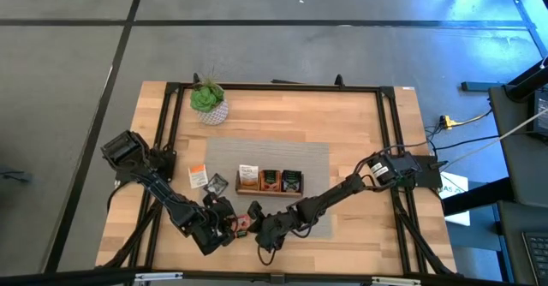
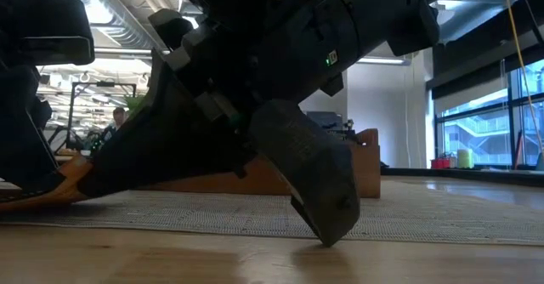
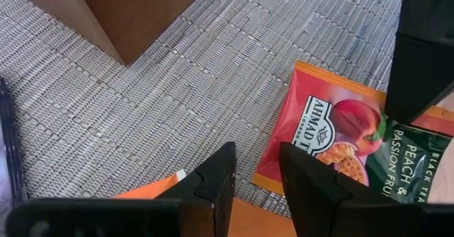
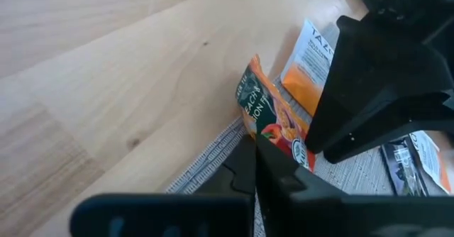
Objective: Pick & Place Tea
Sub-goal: Put the orange tea bag into the middle section of the wooden organizer
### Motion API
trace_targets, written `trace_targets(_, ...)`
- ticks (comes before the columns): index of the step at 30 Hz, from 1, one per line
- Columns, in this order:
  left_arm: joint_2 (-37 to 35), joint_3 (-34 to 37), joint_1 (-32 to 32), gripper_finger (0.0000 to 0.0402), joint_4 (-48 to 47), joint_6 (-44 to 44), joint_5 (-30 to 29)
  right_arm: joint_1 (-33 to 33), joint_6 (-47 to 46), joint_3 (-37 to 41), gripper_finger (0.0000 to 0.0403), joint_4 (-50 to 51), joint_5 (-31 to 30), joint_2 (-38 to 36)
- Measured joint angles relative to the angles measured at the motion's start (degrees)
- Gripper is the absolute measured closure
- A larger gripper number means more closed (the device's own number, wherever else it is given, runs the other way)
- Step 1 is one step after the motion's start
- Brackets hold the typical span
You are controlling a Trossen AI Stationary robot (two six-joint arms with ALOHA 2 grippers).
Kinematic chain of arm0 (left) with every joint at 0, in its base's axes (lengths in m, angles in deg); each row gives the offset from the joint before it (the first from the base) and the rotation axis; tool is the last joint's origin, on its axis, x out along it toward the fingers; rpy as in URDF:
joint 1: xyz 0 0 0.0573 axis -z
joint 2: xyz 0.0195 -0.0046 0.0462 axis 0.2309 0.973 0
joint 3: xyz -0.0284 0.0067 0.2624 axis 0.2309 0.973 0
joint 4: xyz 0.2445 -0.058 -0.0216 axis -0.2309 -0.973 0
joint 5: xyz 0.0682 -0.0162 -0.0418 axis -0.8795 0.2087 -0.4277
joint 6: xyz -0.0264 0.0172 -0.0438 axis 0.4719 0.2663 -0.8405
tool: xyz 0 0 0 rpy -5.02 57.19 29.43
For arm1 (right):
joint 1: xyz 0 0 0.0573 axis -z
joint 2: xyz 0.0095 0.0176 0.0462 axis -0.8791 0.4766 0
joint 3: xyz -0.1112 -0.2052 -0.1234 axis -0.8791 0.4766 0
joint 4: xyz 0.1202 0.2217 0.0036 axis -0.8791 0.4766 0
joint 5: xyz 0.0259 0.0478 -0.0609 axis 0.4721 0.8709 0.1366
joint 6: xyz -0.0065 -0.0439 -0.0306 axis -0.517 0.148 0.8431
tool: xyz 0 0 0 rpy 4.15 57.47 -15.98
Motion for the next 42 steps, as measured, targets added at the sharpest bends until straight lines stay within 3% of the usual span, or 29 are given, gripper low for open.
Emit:
trace_targets(7, -3.11, -0.34, 0.93, 0.0295, -0.14, 4.39, 0.23, -0.07, -0.14, 0.04, 0.0399, -0.16, -0.76, 0.00)
trace_targets(13, -8.26, -0.95, 1.86, 0.0294, 0.04, 8.55, -3.31, -0.19, 0.46, -0.60, 0.0401, 0.23, -0.99, -0.26)
trace_targets(20, -9.68, -0.98, 2.18, 0.0297, 1.63, 12.66, -6.35, -0.20, -4.25, -1.05, 0.0401, 3.39, -1.20, -7.19)
trace_targets(26, -9.74, -1.01, 6.23, 0.0292, 2.08, 13.08, -15.57, -0.71, -9.74, -1.01, 0.0402, 15.69, -1.46, -13.92)
trace_targets(31, -9.79, -1.01, 9.73, 0.0295, 2.87, 12.13, -22.63, -1.82, -14.19, 2.98, 0.0402, 17.39, -7.23, -19.87)
trace_targets(35, -9.84, -1.03, 10.45, 0.0293, 5.23, 12.46, -25.17, -1.74, -17.25, 11.76, 0.0403, 8.12, -11.12, -28.02)
trace_targets(42, -9.84, -1.07, 8.69, 0.0296, 8.16, 15.04, -27.79, -2.07, -17.81, 30.60, 0.0403, -28.52, -7.11, -36.55)
